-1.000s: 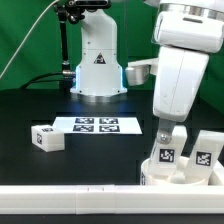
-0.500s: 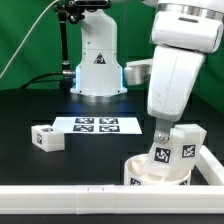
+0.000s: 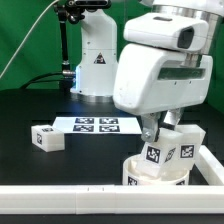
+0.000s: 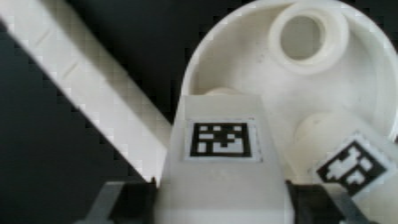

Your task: Assemble stool

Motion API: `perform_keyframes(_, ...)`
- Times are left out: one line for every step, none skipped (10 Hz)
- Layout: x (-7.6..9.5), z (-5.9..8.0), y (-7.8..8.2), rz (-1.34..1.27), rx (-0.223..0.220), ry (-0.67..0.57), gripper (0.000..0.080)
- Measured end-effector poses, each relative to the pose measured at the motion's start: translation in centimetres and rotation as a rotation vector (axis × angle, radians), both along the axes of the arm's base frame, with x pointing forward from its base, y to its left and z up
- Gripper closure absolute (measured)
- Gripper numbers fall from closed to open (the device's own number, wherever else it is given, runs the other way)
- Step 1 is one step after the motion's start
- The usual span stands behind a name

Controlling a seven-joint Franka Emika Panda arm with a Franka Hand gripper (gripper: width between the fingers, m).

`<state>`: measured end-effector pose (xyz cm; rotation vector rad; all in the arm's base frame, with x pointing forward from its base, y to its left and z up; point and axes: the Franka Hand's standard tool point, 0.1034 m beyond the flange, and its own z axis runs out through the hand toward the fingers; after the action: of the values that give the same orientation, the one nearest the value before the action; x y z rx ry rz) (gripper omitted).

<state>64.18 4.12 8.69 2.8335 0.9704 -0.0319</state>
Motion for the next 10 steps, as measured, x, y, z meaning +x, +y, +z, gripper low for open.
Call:
perform_keyframes(0.02, -0.01, -0.1, -0.085, 0.01, -0.012, 0.0459)
perform_keyframes(0.02, -0.01, -0.15, -0.154, 0.016, -0.021, 0.0459)
perform_keyframes(0.02, -0.01, -0.16, -0.226, 0.02, -0.03, 0.0459)
perform_keyframes(0.02, -0.01, -0.13, -0.295, 0.022, -0.04, 0.0459)
perform_keyframes(0.02, -0.01, -0.13, -0.361, 0.024, -0.049, 0.0459)
perform_keyframes(0.02, -0.01, -0.12, -0.409, 0.025, -0.056, 0.0459)
perform_keyframes(0.01, -0.02, -0.09, -0.5, 0.028, -0.068, 0.0459)
perform_keyframes(0.01, -0.02, -0.09, -0.56, 0.029, -0.077, 0.0459)
perform_keyframes(0.01, -0.02, -0.07, -0.613, 0.032, -0.084, 0.0459)
perform_keyframes(0.01, -0.04, -0.06, -0.711, 0.038, -0.096, 0.0459)
